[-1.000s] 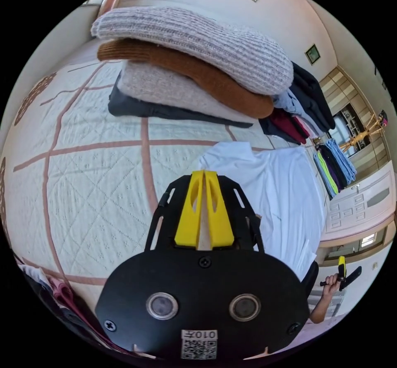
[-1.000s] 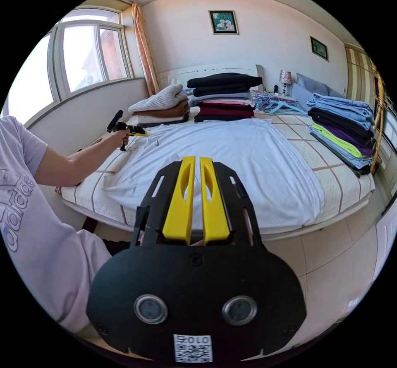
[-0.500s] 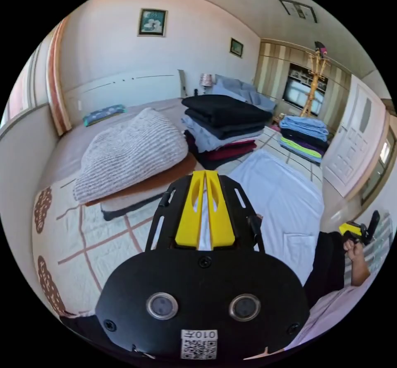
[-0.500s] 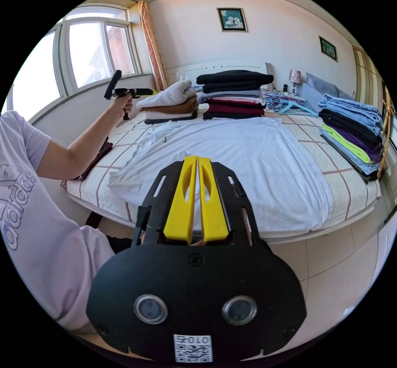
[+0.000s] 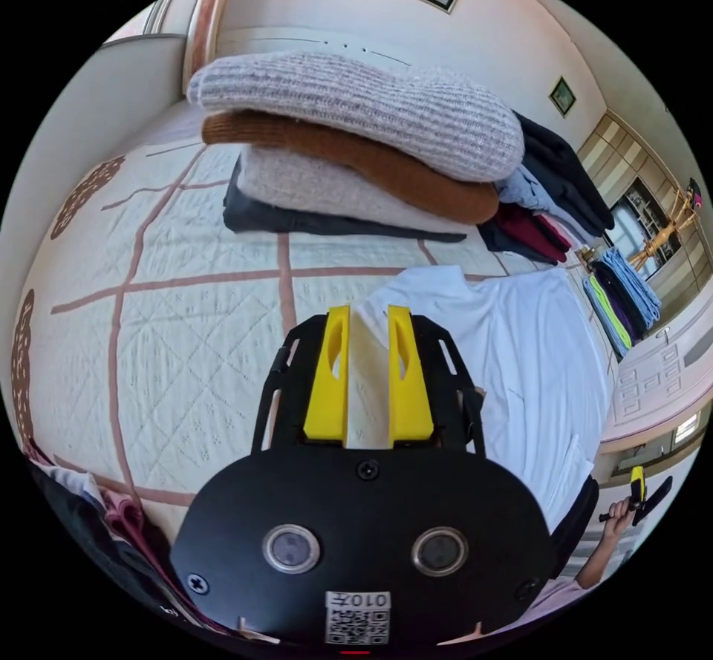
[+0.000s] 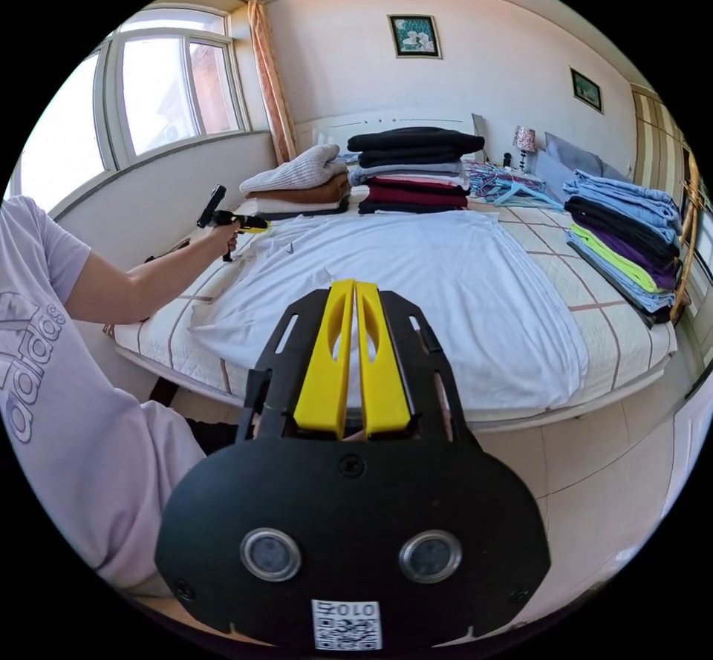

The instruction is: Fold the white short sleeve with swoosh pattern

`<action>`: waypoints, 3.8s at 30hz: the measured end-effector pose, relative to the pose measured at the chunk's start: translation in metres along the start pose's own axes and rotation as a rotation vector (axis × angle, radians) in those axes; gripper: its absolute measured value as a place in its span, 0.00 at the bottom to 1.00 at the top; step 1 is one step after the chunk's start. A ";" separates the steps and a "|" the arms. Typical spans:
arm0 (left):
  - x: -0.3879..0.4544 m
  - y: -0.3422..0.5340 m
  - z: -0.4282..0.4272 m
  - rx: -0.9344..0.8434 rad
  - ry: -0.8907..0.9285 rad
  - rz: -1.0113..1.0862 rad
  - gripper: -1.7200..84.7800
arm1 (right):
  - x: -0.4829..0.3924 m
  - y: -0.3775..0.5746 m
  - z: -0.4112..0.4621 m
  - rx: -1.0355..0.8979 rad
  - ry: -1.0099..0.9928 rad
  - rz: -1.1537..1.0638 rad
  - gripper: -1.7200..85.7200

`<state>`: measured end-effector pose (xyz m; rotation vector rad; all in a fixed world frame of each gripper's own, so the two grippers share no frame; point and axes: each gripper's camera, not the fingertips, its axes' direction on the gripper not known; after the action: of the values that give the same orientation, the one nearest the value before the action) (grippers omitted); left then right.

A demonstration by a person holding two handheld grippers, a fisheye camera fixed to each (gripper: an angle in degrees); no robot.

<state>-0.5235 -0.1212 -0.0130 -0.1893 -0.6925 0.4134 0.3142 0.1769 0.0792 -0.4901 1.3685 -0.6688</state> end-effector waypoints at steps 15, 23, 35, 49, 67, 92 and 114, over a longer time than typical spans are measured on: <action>0.089 -0.019 -0.063 0.175 0.163 0.150 0.02 | -0.011 -0.002 -0.001 -0.056 0.012 -0.053 0.05; 0.286 0.035 -0.106 0.188 0.228 0.941 0.02 | -0.013 -0.002 -0.002 -0.073 0.010 -0.078 0.05; 0.357 0.160 -0.051 0.004 0.078 1.100 0.09 | -0.012 -0.004 -0.013 -0.102 0.003 -0.113 0.05; 0.197 0.126 -0.052 -0.052 -0.006 0.879 0.10 | -0.009 -0.015 -0.010 -0.096 -0.072 -0.105 0.05; 0.167 0.084 -0.028 -0.172 0.000 0.813 0.08 | -0.023 -0.036 -0.013 -0.132 -0.057 -0.162 0.05; 0.119 0.051 -0.025 -0.280 0.078 0.512 0.04 | -0.014 -0.072 -0.025 -0.148 0.007 -0.163 0.05; 0.293 0.271 -0.114 -0.355 0.168 0.922 0.11 | -0.076 -0.134 0.065 -0.301 -0.265 -0.360 0.05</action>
<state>-0.3296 0.2456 -0.0118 -0.8853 -0.4742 1.1385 0.3536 0.1286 0.2343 -1.0471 1.1414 -0.6608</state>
